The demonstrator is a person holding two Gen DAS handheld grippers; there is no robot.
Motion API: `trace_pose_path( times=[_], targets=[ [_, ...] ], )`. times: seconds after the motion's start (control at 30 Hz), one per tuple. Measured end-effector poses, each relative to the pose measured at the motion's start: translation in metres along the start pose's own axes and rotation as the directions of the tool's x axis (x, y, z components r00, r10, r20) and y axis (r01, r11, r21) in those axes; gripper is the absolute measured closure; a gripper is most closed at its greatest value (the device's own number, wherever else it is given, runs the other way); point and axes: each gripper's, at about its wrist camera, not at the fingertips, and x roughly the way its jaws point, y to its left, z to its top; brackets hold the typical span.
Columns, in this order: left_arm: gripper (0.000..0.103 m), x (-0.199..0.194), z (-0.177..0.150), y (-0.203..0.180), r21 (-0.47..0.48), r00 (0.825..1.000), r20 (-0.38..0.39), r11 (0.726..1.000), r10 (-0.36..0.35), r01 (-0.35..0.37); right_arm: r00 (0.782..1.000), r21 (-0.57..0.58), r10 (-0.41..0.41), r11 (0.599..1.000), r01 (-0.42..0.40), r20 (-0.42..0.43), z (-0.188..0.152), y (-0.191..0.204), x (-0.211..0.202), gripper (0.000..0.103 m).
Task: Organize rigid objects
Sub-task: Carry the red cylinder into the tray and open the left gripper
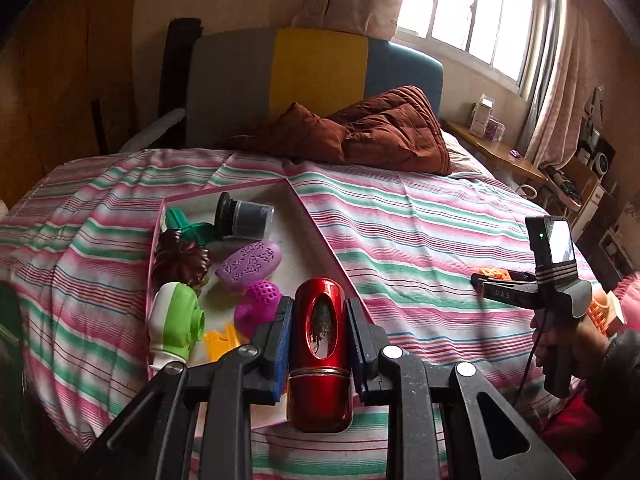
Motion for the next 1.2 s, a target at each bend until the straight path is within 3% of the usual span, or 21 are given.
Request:
trace_pose_path(
  times=[0.3, 0.47, 0.7, 0.97, 1.2],
  targets=[
    [0.077, -0.021, -0.017, 0.076, -0.151, 0.995, -0.018, 0.984, 0.097, -0.098, 1.000, -0.004, -0.006, 1.000, 0.006, -0.004, 0.000, 0.001, 0.000, 0.041],
    [0.077, -0.019, -0.028, 0.095, -0.199, 0.991, -0.055, 0.972, 0.118, -0.127, 1.000, -0.005, -0.005, 1.000, 0.005, -0.010, 0.001, 0.001, 0.000, 0.041],
    [0.077, -0.004, -0.011, 0.082, -0.209, 0.998, -0.053, 0.976, 0.045, -0.055, 1.000, -0.009, -0.008, 1.000, 0.008, -0.016, 0.001, 0.001, 0.000, 0.041],
    [0.077, 0.030, 0.025, 0.069, -0.172, 0.998, -0.043, 0.983, 0.054, -0.060, 1.000, -0.009, -0.007, 1.000, 0.007, -0.023, 0.001, 0.002, 0.000, 0.041],
    [0.077, 0.066, 0.034, 0.066, -0.174, 0.994, -0.092, 0.982, 0.061, -0.077, 1.000, -0.013, -0.003, 1.000, 0.003, -0.026, 0.004, 0.004, 0.001, 0.041]
  ],
)
